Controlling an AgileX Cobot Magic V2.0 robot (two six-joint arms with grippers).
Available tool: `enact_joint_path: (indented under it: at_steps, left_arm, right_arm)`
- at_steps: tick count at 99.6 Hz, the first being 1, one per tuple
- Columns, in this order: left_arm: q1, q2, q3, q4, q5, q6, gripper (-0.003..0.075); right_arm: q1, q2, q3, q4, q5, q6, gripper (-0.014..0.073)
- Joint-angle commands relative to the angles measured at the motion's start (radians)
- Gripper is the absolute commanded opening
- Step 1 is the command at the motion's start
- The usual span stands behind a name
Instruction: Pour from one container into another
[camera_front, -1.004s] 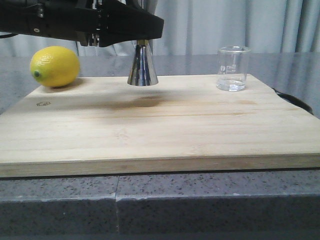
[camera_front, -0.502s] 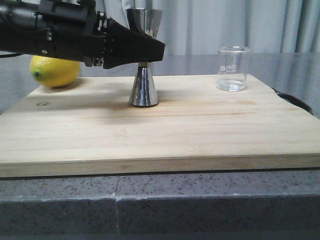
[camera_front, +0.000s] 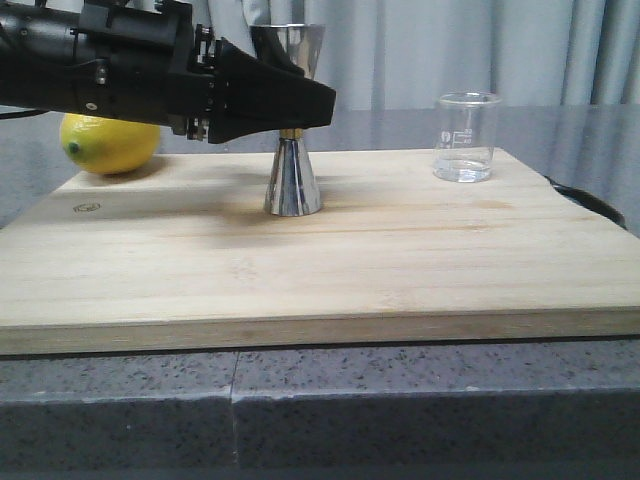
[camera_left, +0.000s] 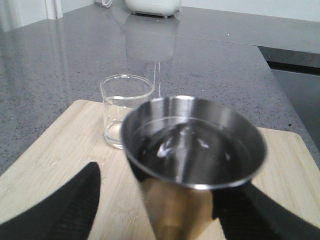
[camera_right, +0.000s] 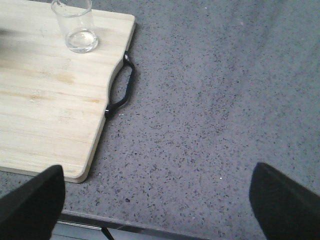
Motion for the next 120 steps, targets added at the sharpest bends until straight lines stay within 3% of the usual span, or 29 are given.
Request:
enact_joint_path:
  at_steps: [1,16,27,40,62,80,86,101,120]
  left_arm:
    - [-0.01,-0.061,-0.027,-0.021,0.037,-0.037,0.0563]
    - [-0.01,-0.166,-0.061,0.247,-0.121,-0.253,0.057]
    - [-0.01,-0.257,-0.127,0.508,-0.188,-0.542,0.057]
    - [-0.01,-0.363,-0.229,0.901,-0.137,-0.944,0.0568]
    - [-0.01,-0.483,-0.362,1.369,0.046,-1.562,0.0568]
    - [-0.01,-0.598,-0.367,1.681,0.039,-2.058,0.0565]
    - [-0.01,-0.644,-0.363,1.752,0.014,-2.173,0.0564]
    - [-0.01,-0.793,-0.274,1.834,-0.137,-2.289,0.0558]
    - [-0.01,-1.024,0.005,1.858,-0.415,-2.34,0.0479]
  right_arm:
    - [-0.006,0.008,-0.025,-0.034,-0.071,-0.001,0.0657]
    - [-0.006,0.008,-0.025,-0.034,-0.071,-0.001,0.0657]
    - [-0.006,0.008,-0.025,-0.034,-0.066,-0.001,0.0657]
    - [-0.006,0.008,-0.025,-0.034,-0.041,-0.001,0.0657]
    - [-0.006,0.008,-0.025,-0.036,0.005,-0.001,0.0657]
    - [-0.006,0.008,-0.025,-0.067,0.005,0.05,0.0657]
    - [-0.006,0.008,-0.025,-0.092,0.004,0.099,0.0657]
    - [-0.006,0.008,-0.025,-0.135,-0.012,0.137,0.0657]
    - [-0.006,0.008,-0.025,-0.118,-0.048,0.137,0.0657]
